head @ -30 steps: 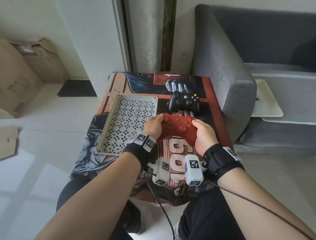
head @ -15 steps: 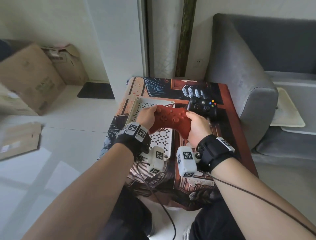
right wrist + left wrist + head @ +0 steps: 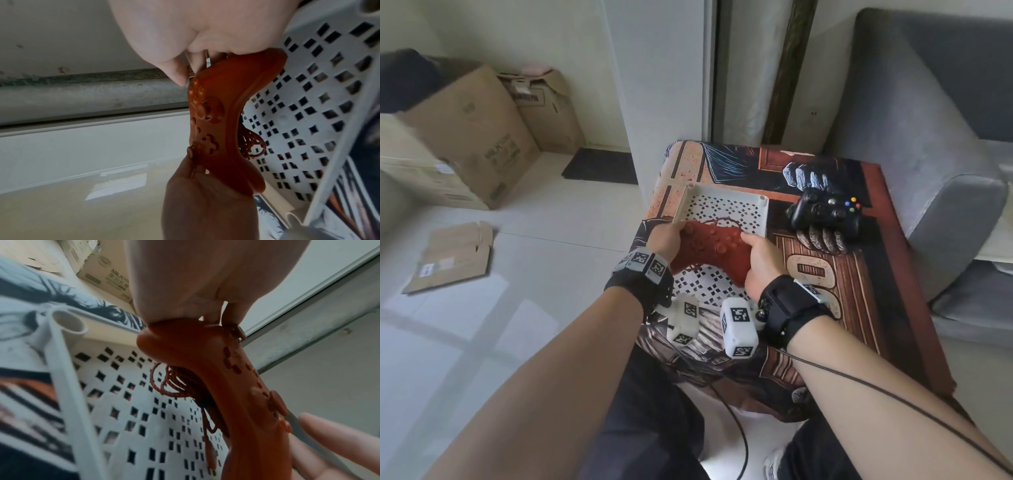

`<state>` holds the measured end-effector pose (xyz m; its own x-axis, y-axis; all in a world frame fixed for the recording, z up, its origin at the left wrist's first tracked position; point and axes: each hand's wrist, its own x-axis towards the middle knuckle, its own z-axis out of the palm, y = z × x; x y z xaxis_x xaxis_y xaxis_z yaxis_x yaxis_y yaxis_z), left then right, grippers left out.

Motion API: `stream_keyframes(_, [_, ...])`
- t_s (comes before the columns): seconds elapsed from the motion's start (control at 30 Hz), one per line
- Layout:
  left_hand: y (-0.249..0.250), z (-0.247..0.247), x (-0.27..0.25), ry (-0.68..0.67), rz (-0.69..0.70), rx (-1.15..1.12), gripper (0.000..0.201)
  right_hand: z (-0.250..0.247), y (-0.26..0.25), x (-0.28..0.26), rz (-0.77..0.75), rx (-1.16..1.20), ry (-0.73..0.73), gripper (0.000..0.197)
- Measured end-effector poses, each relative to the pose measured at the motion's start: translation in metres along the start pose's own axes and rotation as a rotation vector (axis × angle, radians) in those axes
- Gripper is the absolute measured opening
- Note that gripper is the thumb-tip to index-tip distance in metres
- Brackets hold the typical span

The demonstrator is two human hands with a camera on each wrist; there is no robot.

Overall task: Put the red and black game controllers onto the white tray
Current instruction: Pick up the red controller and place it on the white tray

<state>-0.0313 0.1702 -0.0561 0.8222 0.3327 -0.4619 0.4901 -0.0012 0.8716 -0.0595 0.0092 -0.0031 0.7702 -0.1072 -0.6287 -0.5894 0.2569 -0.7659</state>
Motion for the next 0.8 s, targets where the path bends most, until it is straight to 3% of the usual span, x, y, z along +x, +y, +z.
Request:
stream_keyframes(0.07, [0.018,-0.001,-0.035,0.024,-0.041,0.046,0.052,0.001,0.009,0.003,0.014,-0.01,0.016,0.01])
stream_keyframes(0.13, [0.018,-0.001,-0.037,0.058,-0.048,0.09,0.045,0.002,0.015,0.006,-0.008,-0.026,0.0,0.016])
stream_keyframes(0.23, [0.017,0.001,-0.035,0.048,-0.022,0.062,0.054,0.004,0.016,0.007,-0.059,-0.076,-0.014,0.032])
stream_keyframes(0.33, [0.015,0.003,-0.033,0.102,-0.001,0.122,0.038,0.005,0.017,0.011,-0.063,-0.095,-0.01,0.025])
stream_keyframes(0.47, [0.007,0.005,-0.028,0.097,0.055,0.09,0.036,0.004,0.022,0.015,-0.099,-0.139,-0.028,0.033])
stream_keyframes(0.57, [-0.001,0.005,-0.029,0.112,0.07,0.086,0.032,-0.002,0.029,0.019,-0.146,-0.212,-0.047,0.018])
stream_keyframes(0.67, [-0.007,0.008,-0.033,0.13,0.101,0.074,0.024,-0.008,0.032,0.018,-0.195,-0.255,-0.046,0.027])
stream_keyframes(0.8, [-0.012,0.013,-0.036,0.146,0.097,-0.004,0.024,-0.011,0.03,0.017,-0.219,-0.293,-0.055,0.023])
